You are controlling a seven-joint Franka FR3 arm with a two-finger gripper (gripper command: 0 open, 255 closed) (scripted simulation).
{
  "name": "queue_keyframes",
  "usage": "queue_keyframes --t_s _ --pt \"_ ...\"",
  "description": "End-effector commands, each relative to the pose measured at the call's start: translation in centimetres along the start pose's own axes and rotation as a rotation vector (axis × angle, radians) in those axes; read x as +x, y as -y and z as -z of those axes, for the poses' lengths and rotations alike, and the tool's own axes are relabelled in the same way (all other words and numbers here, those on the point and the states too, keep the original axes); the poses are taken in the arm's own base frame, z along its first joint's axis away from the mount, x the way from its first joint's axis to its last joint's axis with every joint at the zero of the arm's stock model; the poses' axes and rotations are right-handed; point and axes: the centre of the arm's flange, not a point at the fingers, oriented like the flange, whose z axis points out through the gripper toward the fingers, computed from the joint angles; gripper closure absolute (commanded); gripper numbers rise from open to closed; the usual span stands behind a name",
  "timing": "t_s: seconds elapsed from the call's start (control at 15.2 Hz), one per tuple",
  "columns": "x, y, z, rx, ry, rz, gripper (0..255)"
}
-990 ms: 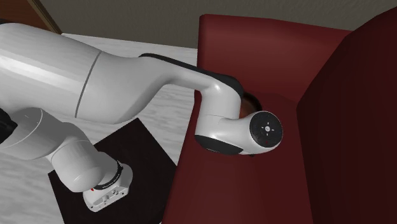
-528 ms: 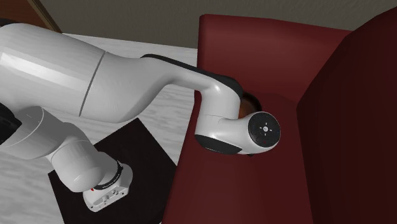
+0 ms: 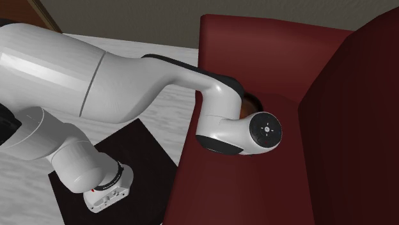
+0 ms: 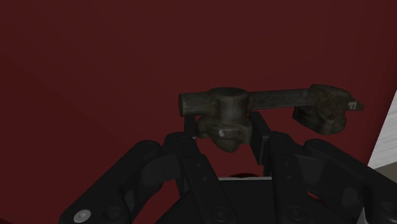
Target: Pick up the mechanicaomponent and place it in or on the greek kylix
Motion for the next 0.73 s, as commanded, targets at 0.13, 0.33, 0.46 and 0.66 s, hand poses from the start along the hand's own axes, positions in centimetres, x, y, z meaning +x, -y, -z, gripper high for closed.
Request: queue_keyframes --t_s 0.13,0.33,0.46,0.66 --pt "-0.1 0.0 -0.1 0.001 0.001 -0.001 255" --pt "0.4 0.3 1.4 0.001 0.001 -0.001 255" --pt "0.7 0.4 2.4 0.001 0.001 -0.001 255" --pt "1.1 0.7 3.9 0.001 0.001 -0.001 255"
